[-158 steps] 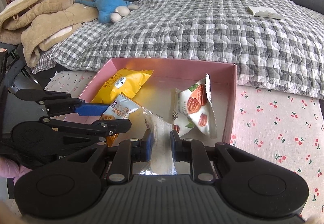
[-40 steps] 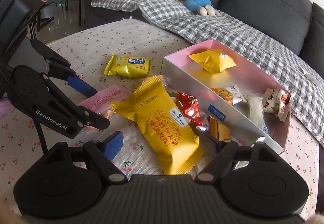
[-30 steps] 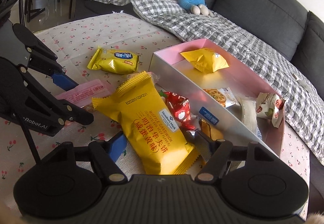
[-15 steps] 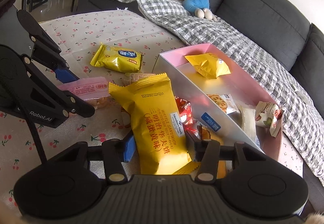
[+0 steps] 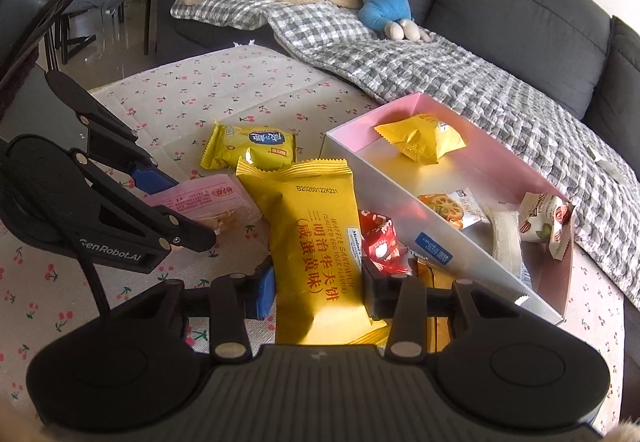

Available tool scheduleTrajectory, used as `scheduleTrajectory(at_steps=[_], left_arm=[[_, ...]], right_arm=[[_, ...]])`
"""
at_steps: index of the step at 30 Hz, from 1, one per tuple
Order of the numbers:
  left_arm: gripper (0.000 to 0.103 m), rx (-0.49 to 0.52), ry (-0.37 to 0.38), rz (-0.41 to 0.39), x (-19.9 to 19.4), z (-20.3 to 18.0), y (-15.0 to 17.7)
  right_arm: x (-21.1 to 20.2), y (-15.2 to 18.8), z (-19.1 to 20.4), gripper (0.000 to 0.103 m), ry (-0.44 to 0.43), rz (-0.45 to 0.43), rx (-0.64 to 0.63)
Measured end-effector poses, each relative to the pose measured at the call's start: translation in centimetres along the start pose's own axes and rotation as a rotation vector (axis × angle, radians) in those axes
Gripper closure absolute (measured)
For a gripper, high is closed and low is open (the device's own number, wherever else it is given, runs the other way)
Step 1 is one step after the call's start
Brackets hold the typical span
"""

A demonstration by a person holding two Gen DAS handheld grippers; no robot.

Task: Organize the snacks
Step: 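Lift both held packs toward the pink box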

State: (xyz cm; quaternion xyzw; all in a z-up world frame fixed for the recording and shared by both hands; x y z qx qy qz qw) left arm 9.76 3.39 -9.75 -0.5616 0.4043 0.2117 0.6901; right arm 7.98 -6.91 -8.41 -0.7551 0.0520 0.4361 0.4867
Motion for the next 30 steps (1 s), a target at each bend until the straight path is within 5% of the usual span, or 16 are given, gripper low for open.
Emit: scheduleTrajectory(at_steps=[13, 21, 30], left_arm=[[0.073, -0.025, 0.020, -0.077, -2.1, 0.2, -2.8], [0.073, -0.061, 0.047, -0.114, -2.8, 0.3, -4.7], [0.073, -0.075, 0.064, -0.166, -3.6, -0.8, -7.3]], right_arm=[[-2.3, -0.7, -0.9, 0.065, -0.038, -0.037, 0.121], [-3.4, -0.4, -2.3, 0.065, -0.149, -0.070, 0.373], [-5.4, -0.9, -4.4, 0.066, -0.162, -0.119, 0.481]])
Point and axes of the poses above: each gripper's, at about its wrist camera, not at the fingertips, and x roughly the way its jaws point, z to its left, y to its underside, the point moved 7 cm from there along x, roughly the way its jaws point, and after that the axes turned 5 degrees about -y, right-handed, at the moved point
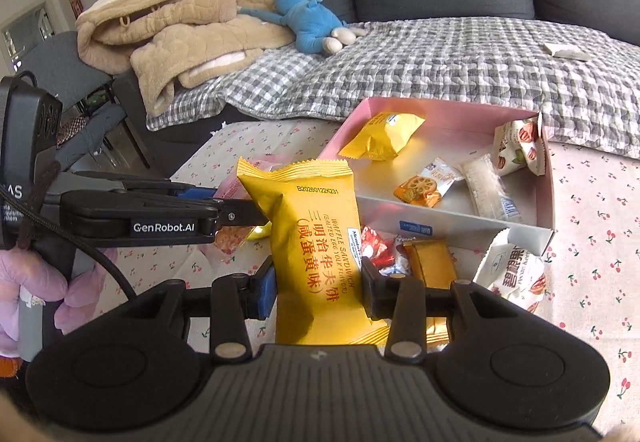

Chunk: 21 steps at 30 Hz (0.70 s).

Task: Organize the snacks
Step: 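Lift both held packs toward the pink box, then lower both packs into the pink box and open both tools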

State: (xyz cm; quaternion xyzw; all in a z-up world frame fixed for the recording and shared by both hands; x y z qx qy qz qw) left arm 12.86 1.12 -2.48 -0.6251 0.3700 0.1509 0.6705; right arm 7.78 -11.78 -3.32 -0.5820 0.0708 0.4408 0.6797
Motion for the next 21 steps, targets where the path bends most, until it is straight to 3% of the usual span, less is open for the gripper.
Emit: scheduleTrajectory(at_steps=[4, 8, 14, 21], left_arm=[[0.073, 0.025, -0.011, -0.008, 0.3, -0.5, -1.1], [0.073, 0.043, -0.007, 0.002, 1.7, -0.5, -3.1], [0.073, 0.022, 0.077, 0.026, 4.8, -2.1, -6.2], [0.073, 0.041, 0.102, 0.026, 9.7, -4.4, -8.5]], right_arm=[[-0.8, -1.8, -2.2, 0.066, 0.002, -0.052, 0.071], [-0.4, -3.4, -5.6, 0.066, 0.058, -0.063, 0.129], [1.6, -5.7, -9.1, 0.066, 0.079, -0.095, 0.191], [5.3, -6.9, -12.4, 0.066, 0.142, -0.049, 0.206]])
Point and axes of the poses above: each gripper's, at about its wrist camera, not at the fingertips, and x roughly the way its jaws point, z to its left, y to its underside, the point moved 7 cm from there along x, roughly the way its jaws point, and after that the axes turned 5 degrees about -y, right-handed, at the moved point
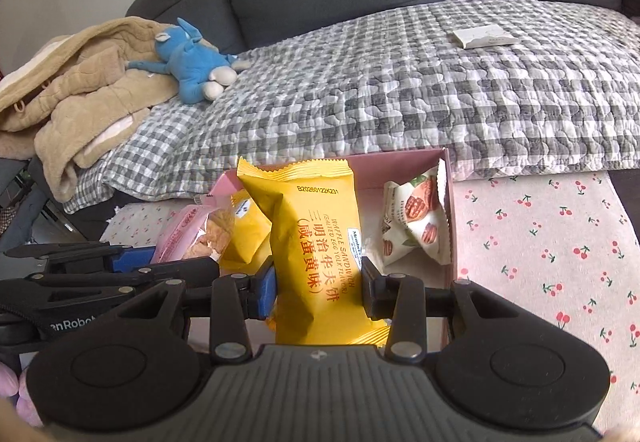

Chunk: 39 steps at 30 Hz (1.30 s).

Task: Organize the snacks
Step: 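Lower both packs into the pink box and open both tools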

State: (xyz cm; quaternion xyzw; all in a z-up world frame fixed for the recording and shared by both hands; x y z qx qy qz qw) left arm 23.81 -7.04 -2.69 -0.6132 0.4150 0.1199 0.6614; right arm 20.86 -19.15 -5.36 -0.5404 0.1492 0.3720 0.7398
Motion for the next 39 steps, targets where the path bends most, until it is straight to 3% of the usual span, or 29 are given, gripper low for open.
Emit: scheduleTrajectory(at_steps=[11, 28, 34, 39], left_arm=[[0.073, -0.007, -0.040, 0.051, 6.8, 1.5, -1.0], [0.073, -0.045, -0.047, 0.032, 9.8, 1.4, -1.9], [0.069, -0.021, -0.061, 0.032, 9.3, 1.2, -1.7], [0.053, 0.015, -0.066, 0.055, 8.4, 0.4, -1.2]], right_arm=[[3.3, -1.1, -1.9, 0.065, -0.022, 0.039, 0.075], [4.2, -2.5, -2.3, 0.062, -0.004, 0.014, 0.114], [3.0, -2.9, -2.0, 0.051, -0.012, -0.002, 0.111], [1.2, -2.6, -1.8, 0.043, 0.011, -0.001, 0.078]])
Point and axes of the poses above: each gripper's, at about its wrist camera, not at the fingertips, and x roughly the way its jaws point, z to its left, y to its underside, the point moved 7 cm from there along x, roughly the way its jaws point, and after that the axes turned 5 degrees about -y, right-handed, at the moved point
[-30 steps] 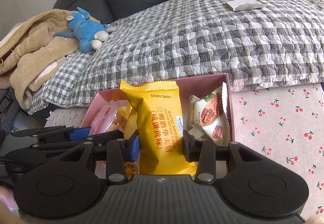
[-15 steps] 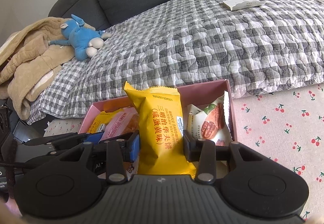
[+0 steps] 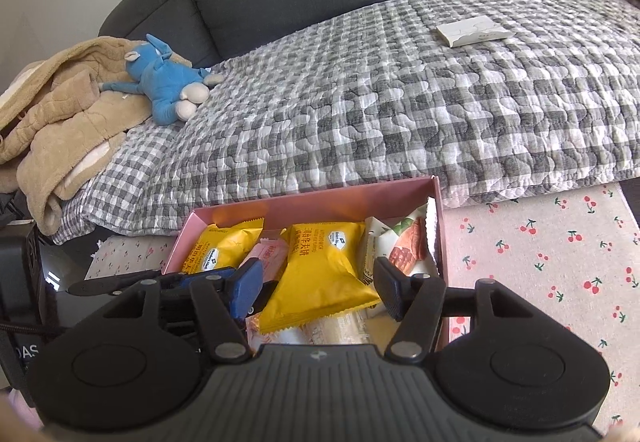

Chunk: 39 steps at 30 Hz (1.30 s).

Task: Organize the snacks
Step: 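Lower both packs into the pink box and open both tools, then grasp the red candy packet with the left tool while the right tool grasps the white pecan packet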

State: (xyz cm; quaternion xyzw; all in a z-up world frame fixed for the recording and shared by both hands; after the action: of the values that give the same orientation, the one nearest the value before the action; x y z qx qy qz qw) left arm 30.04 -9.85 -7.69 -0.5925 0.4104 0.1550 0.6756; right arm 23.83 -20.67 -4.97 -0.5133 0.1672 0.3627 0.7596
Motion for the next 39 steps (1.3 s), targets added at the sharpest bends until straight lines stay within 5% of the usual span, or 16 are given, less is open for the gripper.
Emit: scheduleTrajectory(at_steps=[18, 39], left_arm=[[0.016, 0.022, 0.013, -0.041, -7.6, -0.8, 3.6], [0.007, 0.085, -0.019, -0.069, -14.8, 0.9, 11.6]], right_arm=[[-6.5, 3.4, 2.3, 0.018, 0.019, -0.022, -0.069], [-9.4, 10.0, 4.9, 0.006, 0.059, -0.030, -0.298]])
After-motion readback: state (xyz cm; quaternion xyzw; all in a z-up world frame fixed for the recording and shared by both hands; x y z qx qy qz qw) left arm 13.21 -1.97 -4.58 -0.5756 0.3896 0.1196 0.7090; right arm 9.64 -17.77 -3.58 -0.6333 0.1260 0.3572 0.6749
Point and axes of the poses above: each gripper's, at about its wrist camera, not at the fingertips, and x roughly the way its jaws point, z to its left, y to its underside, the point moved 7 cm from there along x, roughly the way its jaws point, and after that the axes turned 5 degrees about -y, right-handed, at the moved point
